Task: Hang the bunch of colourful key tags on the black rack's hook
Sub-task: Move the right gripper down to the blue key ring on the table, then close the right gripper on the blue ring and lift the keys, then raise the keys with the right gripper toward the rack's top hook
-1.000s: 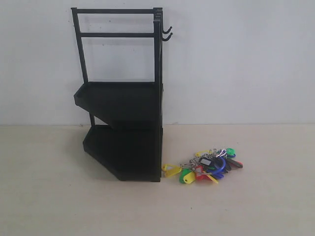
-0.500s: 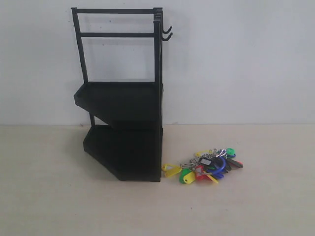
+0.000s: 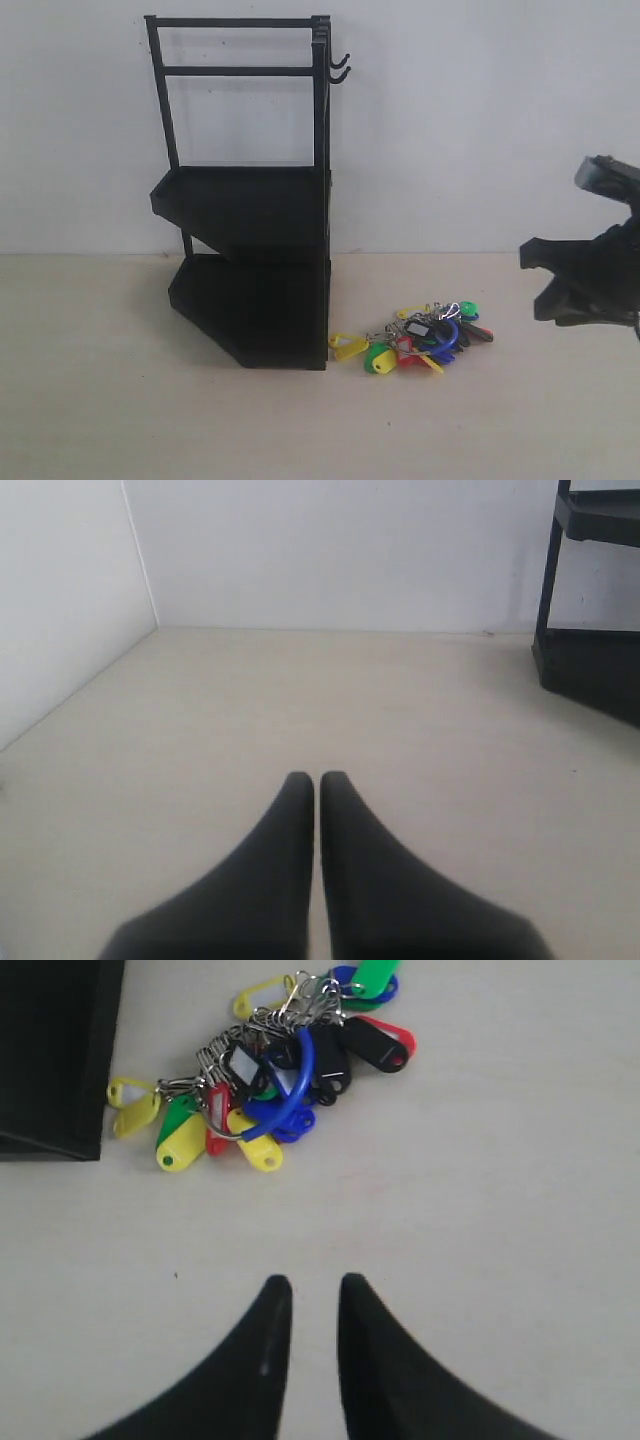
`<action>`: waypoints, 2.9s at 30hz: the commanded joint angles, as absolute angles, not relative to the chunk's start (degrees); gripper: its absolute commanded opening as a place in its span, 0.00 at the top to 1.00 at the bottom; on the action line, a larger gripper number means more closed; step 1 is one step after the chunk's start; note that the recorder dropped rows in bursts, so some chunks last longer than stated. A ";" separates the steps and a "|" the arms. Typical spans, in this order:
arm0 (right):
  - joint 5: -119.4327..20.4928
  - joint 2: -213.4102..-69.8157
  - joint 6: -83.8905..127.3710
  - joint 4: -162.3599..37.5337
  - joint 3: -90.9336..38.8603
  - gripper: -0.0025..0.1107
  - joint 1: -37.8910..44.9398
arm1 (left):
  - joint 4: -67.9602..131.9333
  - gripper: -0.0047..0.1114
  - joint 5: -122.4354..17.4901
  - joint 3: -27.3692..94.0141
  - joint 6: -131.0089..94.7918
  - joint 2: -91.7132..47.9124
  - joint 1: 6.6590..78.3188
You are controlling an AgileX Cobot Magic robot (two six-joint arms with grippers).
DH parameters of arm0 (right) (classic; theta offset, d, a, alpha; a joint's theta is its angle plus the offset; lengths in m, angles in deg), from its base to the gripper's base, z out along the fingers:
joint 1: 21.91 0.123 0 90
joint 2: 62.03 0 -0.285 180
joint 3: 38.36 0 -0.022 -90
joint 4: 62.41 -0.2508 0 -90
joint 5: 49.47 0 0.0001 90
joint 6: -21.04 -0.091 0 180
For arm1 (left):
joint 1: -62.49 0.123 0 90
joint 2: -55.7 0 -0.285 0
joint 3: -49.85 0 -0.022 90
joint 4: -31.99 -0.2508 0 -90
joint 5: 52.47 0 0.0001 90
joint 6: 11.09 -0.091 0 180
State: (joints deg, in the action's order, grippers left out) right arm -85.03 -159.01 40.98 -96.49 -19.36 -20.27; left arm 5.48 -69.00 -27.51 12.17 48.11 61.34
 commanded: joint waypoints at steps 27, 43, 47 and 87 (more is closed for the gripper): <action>-72.69 -192.33 47.51 -122.74 -36.22 0.56 -13.17 | 5.47 0.92 -68.74 -27.37 12.49 47.91 61.27; -71.52 -193.06 47.51 -123.39 -36.22 0.56 -12.70 | 5.47 0.92 -68.74 -27.37 12.49 47.91 61.27; -71.30 -193.87 48.17 -123.39 -36.37 0.58 -12.70 | 5.47 0.92 -68.74 -27.37 12.49 47.91 61.27; -87.32 -162.78 42.61 -89.24 -37.86 0.98 -13.64 | 5.47 0.92 -68.74 -27.37 12.49 47.91 61.27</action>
State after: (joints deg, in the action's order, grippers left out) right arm -85.23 -165.58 36.72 -88.22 -37.52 -13.88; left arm 5.48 -69.00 -27.51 12.17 48.11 61.34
